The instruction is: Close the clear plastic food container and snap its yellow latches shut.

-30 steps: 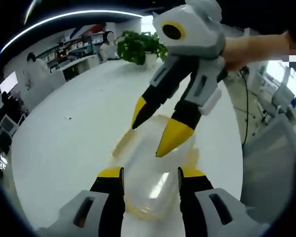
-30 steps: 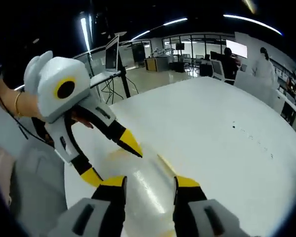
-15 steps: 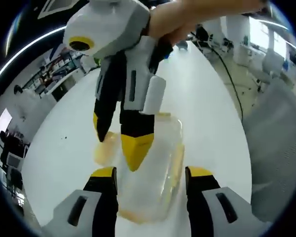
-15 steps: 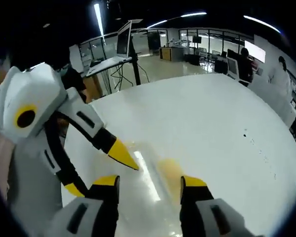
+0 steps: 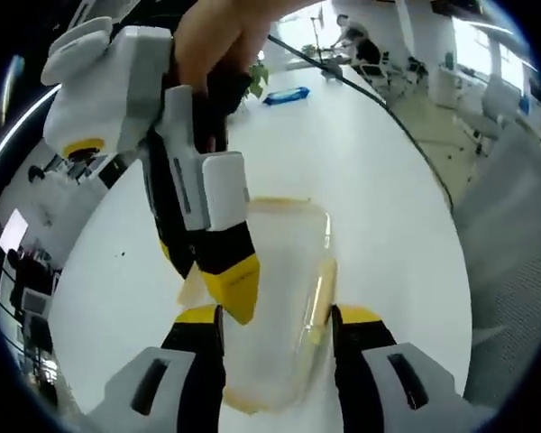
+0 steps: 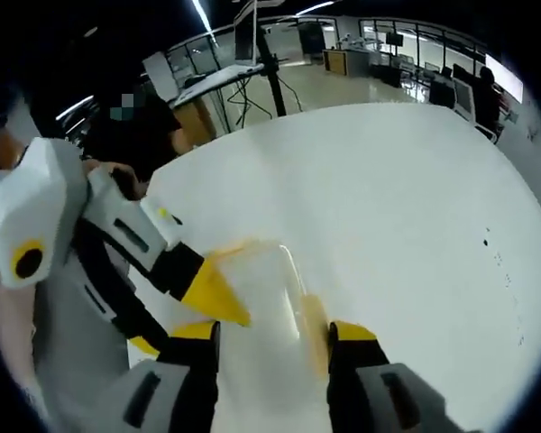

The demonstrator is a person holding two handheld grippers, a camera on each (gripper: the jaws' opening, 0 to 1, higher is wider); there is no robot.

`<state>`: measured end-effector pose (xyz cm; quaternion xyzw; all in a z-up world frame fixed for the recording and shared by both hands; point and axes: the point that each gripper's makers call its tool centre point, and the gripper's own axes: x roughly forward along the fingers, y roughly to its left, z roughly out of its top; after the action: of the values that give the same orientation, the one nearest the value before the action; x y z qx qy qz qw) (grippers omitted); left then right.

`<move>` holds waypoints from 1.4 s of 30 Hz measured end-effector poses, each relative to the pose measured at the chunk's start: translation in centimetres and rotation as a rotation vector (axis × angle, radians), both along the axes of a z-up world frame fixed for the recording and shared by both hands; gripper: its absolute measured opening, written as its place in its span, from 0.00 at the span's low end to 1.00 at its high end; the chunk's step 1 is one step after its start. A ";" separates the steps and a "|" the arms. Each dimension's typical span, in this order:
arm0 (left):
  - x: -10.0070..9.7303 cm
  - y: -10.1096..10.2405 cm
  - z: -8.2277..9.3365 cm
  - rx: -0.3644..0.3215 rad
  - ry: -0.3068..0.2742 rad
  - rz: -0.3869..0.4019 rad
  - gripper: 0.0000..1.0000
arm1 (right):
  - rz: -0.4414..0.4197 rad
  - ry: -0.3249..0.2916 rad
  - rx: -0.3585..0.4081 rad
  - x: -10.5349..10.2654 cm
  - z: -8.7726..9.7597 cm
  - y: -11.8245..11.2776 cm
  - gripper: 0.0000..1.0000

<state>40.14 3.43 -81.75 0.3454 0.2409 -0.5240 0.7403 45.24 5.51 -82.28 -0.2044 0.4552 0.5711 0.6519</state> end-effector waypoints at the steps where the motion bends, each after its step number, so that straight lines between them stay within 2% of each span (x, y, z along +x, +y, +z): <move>1: -0.1 0.0 0.1 -0.004 0.003 0.006 0.45 | -0.003 0.017 -0.001 0.0 -0.1 0.0 0.47; 5: 0.0 0.1 0.1 -0.017 0.011 0.010 0.44 | 0.009 0.050 -0.029 0.1 0.0 0.0 0.44; 11: 0.1 0.2 0.1 -0.019 0.012 -0.008 0.44 | 0.068 0.085 -0.126 0.1 -0.1 -0.1 0.42; 12: 0.1 0.2 0.1 -0.022 0.015 -0.009 0.44 | 0.076 0.095 -0.149 0.1 -0.1 -0.1 0.41; 13: 0.1 0.2 0.1 -0.022 0.015 -0.009 0.43 | 0.108 0.141 -0.178 -0.5 -0.3 -0.4 0.41; 14: 0.2 0.2 0.1 -0.026 0.024 0.000 0.43 | 0.093 0.127 -0.165 0.0 -0.4 0.0 0.41; 19: 0.2 0.1 0.0 -0.020 0.031 0.020 0.43 | 0.088 0.161 -0.160 0.0 -0.7 -0.2 0.39; 23: 0.1 0.2 -0.1 -0.022 0.044 0.017 0.43 | 0.121 0.207 -0.144 -0.1 -0.8 -0.1 0.38; 24: 0.3 0.1 0.0 -0.025 0.040 0.020 0.43 | 0.121 0.225 -0.139 -0.1 -0.3 -0.2 0.38; 28: 0.2 0.1 -0.1 -0.015 0.044 0.022 0.42 | 0.142 0.236 -0.121 -0.2 -0.4 -0.1 0.38; 31: 0.1 0.1 -0.2 -0.013 -0.005 0.024 0.42 | 0.136 0.234 -0.088 -0.2 -0.1 -0.4 0.38; 32: 0.2 0.1 -0.3 0.001 -0.047 0.034 0.40 | 0.137 0.224 -0.081 -0.3 -0.1 -0.4 0.38; 33: 1.2 0.5 0.2 0.042 -0.147 0.034 0.40 | 0.134 0.200 -0.054 -0.1 -0.1 -0.1 0.38; 34: 0.4 0.2 -0.2 0.012 -0.114 0.049 0.40 | 0.125 0.207 -0.054 -0.3 -0.2 -0.3 0.38; 42: 0.0 0.1 -0.2 0.011 -0.105 0.050 0.41 | 0.132 0.171 -0.054 -0.5 -0.3 -0.4 0.39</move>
<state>40.15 3.53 -81.95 0.3703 0.2131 -0.4853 0.7628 44.72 5.15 -82.59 -0.2020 0.5096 0.6158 0.5659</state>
